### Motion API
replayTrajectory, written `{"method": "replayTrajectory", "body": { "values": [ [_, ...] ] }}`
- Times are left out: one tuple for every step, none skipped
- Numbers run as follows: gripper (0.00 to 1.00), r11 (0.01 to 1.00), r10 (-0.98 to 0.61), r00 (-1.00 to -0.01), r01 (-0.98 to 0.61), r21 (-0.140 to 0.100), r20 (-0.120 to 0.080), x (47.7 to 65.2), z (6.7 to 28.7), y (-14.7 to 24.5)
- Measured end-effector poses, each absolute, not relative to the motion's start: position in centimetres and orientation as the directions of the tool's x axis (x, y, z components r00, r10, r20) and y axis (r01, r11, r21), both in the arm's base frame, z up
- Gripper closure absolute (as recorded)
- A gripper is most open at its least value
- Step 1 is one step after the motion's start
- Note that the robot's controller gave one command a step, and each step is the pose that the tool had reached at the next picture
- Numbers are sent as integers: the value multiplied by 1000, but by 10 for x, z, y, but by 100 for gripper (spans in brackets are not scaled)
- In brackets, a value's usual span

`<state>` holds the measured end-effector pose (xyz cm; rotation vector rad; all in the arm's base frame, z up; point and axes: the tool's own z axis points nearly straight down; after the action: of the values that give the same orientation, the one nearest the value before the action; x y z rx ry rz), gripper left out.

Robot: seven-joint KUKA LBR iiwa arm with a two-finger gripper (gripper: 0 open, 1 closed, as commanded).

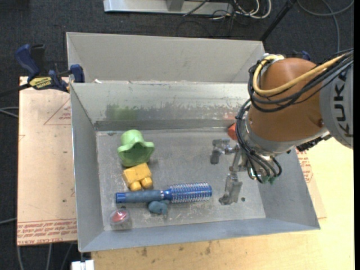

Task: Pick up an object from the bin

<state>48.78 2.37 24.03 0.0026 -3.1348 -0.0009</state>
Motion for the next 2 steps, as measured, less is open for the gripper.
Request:
{"method": "replayTrajectory", "body": {
  "values": [
    [0,1000,-4,-1000,-4,1,6,518,80,35],
    [100,1000,-2,-1000,-2,1,1,519,84,35]
  ]
}}
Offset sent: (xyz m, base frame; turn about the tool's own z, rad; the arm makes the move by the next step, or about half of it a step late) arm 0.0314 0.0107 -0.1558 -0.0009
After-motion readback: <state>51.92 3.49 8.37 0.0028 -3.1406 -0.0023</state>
